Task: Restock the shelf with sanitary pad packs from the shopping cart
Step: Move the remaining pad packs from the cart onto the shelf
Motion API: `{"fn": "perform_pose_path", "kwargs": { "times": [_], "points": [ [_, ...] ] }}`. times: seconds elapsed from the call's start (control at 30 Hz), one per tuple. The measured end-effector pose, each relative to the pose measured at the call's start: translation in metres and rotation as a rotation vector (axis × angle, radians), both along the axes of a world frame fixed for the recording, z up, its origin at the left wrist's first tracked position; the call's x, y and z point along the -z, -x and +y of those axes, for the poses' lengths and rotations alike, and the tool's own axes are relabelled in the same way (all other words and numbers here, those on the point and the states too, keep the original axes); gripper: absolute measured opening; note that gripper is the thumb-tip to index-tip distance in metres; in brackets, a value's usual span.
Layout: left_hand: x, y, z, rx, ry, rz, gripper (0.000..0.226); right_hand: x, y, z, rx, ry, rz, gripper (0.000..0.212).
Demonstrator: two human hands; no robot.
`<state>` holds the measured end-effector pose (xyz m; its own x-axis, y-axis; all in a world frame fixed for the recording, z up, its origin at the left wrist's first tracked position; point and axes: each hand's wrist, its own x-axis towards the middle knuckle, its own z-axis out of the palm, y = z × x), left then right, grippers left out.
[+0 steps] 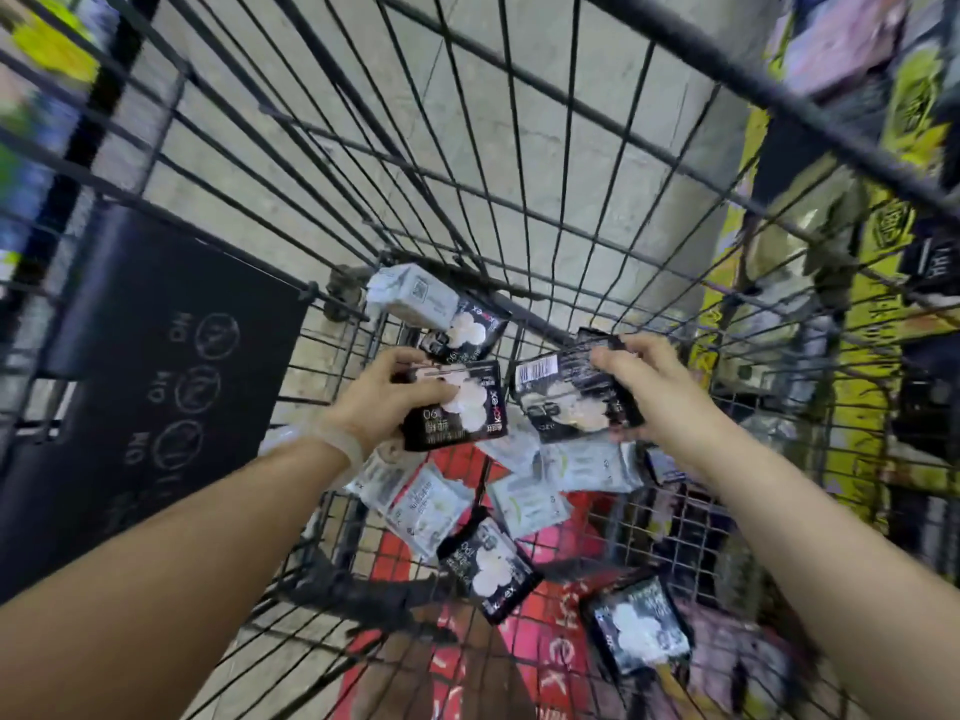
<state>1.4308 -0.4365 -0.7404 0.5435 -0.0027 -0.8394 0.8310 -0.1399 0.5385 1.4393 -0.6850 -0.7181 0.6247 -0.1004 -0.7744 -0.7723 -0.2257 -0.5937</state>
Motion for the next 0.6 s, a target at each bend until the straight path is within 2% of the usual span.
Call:
{"fn": "perform_pose_path", "kwargs": {
  "times": [0.03, 0.07, 0.1, 0.13, 0.17, 0.2, 0.23, 0.37, 0.43, 0.47, 0.6],
  "points": [
    [-0.004, 0.001, -0.003, -0.016, -0.002, 0.001, 0.055, 0.0, 0.001, 0.001, 0.07, -0.031, 0.033, 0.019],
    [-0.005, 0.003, -0.007, -0.024, 0.011, 0.006, 0.061, -0.004, 0.002, 0.005, 0.128, -0.073, 0.079, 0.022],
    [-0.007, 0.005, -0.011, -0.019, 0.03, 0.012, 0.062, -0.007, 0.004, 0.009, 0.147, -0.104, 0.134, 0.036],
    [-0.008, 0.007, -0.016, -0.009, 0.058, 0.018, 0.059, -0.006, 0.006, 0.011, 0.132, -0.092, 0.185, 0.06],
    [-0.009, 0.009, -0.021, 0.004, 0.09, 0.028, 0.053, -0.003, 0.009, 0.011, 0.089, -0.031, 0.224, 0.088],
    [-0.01, 0.012, -0.027, 0.012, 0.122, 0.034, 0.049, -0.001, 0.012, 0.01, 0.041, 0.02, 0.244, 0.105],
    [-0.012, 0.015, -0.032, 0.016, 0.144, 0.04, 0.044, -0.003, 0.015, 0.011, 0.001, 0.049, 0.226, 0.104],
    [-0.013, 0.028, -0.04, 0.017, 0.172, 0.039, 0.02, -0.003, 0.03, 0.004, 0.002, -0.047, 0.11, 0.066],
    [-0.008, 0.035, -0.038, -0.033, 0.159, 0.067, 0.035, -0.008, 0.04, 0.004, -0.001, -0.129, 0.129, 0.05],
    [-0.006, 0.037, -0.038, -0.066, 0.151, 0.078, 0.039, -0.007, 0.043, 0.004, 0.007, -0.173, 0.164, 0.054],
    [0.006, 0.047, -0.039, -0.167, 0.11, 0.112, 0.038, 0.0, 0.053, 0.005, 0.064, -0.268, 0.197, 0.048]
  ]
}}
